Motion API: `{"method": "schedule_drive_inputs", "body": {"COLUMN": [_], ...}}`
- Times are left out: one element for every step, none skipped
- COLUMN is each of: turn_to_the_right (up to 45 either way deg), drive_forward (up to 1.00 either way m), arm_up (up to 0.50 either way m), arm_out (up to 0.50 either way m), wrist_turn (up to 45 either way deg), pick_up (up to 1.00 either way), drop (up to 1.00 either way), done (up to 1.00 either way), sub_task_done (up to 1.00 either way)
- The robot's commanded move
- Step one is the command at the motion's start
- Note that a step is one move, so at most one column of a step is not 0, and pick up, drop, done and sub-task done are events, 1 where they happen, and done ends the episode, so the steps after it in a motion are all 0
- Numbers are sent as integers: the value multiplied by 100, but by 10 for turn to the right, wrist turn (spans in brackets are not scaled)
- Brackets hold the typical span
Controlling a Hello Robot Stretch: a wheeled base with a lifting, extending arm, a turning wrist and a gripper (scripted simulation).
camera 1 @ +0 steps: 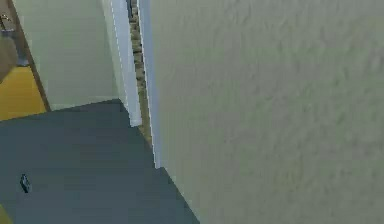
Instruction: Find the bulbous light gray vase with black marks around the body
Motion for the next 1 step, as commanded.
{"method": "schedule_drive_inputs", "body": {"turn_to_the_right": [-330], "drive_forward": [0], "arm_up": [0], "arm_out": [0], "wrist_turn": [0], "pick_up": [0], "drop": [0], "done": [0], "sub_task_done": [0]}}
